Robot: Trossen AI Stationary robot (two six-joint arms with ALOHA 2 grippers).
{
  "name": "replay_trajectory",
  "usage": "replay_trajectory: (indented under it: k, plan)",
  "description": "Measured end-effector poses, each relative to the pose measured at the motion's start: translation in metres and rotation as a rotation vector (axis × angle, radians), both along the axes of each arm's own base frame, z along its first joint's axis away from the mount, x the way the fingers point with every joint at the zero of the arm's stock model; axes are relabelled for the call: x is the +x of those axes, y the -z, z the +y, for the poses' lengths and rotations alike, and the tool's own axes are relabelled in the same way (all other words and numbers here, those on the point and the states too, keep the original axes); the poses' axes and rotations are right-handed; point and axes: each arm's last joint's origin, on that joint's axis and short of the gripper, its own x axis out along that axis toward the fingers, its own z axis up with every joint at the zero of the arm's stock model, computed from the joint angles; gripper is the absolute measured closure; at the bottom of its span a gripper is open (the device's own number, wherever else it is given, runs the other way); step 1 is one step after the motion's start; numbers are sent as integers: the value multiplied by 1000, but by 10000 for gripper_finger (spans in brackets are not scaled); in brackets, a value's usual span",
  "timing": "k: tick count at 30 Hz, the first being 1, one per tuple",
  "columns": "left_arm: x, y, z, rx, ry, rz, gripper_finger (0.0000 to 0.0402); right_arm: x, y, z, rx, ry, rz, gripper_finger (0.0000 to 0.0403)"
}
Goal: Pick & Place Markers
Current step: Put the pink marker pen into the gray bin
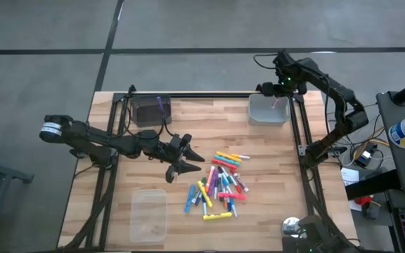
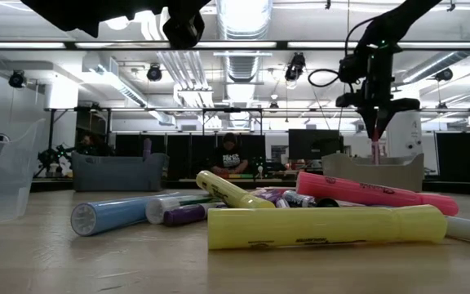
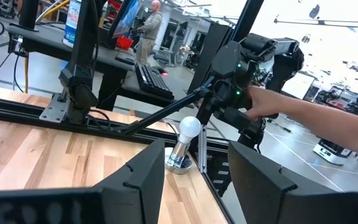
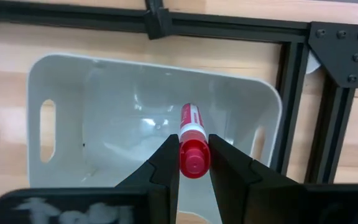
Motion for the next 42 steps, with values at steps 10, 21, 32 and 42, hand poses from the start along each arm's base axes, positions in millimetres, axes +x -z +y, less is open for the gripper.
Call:
replay_trajectory:
  k: [10,21,32,42]
  plan:
    - [0,0,0,0,2,-1,232,-1,0,0,4,23,-8,335]
    - [0,0,0,0,2,-4,232,-1,7,2,29,40,-1,335]
    - [0,0,0,0,2,-2,232,-1,17,3,22,41,-7,335]
    - [0,0,0,0,2,0,232,-1,18,2,12,46,-11,335]
